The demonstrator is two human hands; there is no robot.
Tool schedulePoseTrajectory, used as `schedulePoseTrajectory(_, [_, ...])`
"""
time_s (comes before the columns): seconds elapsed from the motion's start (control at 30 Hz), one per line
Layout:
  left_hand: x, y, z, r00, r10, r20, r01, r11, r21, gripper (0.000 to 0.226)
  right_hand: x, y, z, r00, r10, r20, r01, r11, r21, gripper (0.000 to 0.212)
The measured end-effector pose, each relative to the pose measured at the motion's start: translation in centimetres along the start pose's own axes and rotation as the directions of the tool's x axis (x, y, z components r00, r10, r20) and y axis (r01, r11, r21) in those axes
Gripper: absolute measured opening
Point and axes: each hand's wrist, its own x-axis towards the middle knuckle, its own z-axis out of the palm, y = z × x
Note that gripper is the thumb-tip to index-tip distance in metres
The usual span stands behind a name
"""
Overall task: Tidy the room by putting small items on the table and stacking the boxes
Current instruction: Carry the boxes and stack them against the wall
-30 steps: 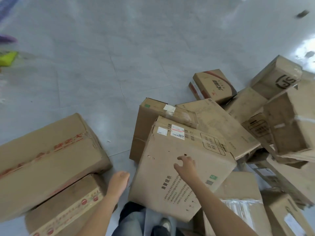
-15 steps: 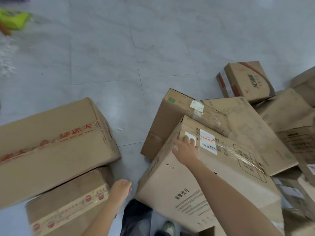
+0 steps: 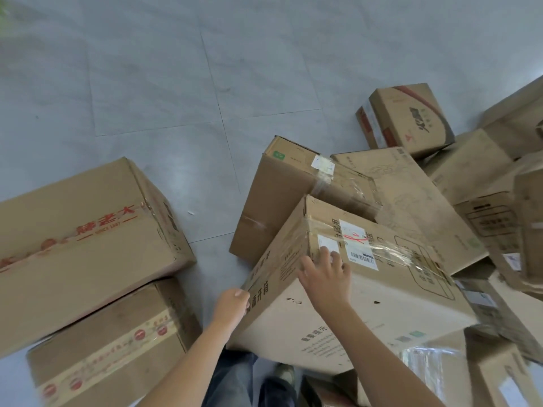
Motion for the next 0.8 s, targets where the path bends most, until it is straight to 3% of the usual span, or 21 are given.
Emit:
schedulePoseTrajectory(0.17, [-1.4, 1.3, 2.7, 0.997, 0.06, 0.044, -0.063, 0.995, 0.074, 0.037, -3.2, 2.5, 0.3, 0.959, 0.078, -0.272, -0.064, 0.996, 0.061, 0.019])
schedulePoseTrajectory(0.27, [-2.5, 2.1, 4.5, 0.993, 0.093, 0.066, -0.101, 0.987, 0.128, 0.035, -5.5, 4.6, 0.2, 0.898, 0.21, -0.386, -0.146, 0.971, 0.19, 0.007])
schedulePoseTrajectory(0.37, [-4.0, 3.1, 6.6, 0.973, 0.2, 0.117, -0.224, 0.939, 0.261, 0.013, -7.9, 7.0, 0.0, 0.865, 0.324, -0.384, -0.202, 0.924, 0.325, 0.038])
schedulePoseTrajectory(0.47, [-5.7, 5.4, 9.8, 0.901, 0.357, 0.245, -0.42, 0.859, 0.294, 0.048, -10.4, 9.3, 0.2, 0.822, 0.393, -0.412, -0.189, 0.871, 0.454, 0.046])
schedulePoseTrajectory(0.57, [-7.0, 8.6, 13.2, 0.824, 0.494, 0.28, -0.566, 0.748, 0.346, 0.069, -13.6, 11.7, 0.9, 0.774, 0.464, -0.431, -0.162, 0.803, 0.573, 0.047])
schedulePoseTrajectory(0.63, [-7.4, 10.4, 15.3, 0.805, 0.527, 0.272, -0.592, 0.738, 0.323, 0.084, -15.6, 13.2, 1.4, 0.764, 0.484, -0.427, -0.12, 0.756, 0.643, 0.045])
schedulePoseTrajectory(0.73, [-7.2, 11.8, 18.0, 0.826, 0.482, 0.291, -0.55, 0.803, 0.231, 0.103, -18.4, 15.2, 2.2, 0.778, 0.467, -0.422, -0.083, 0.74, 0.667, 0.044])
schedulePoseTrajectory(0.8, [-6.8, 11.6, 19.5, 0.807, 0.478, 0.347, -0.574, 0.774, 0.267, 0.102, -20.2, 16.2, 2.5, 0.764, 0.559, -0.32, -0.193, 0.673, 0.714, 0.048])
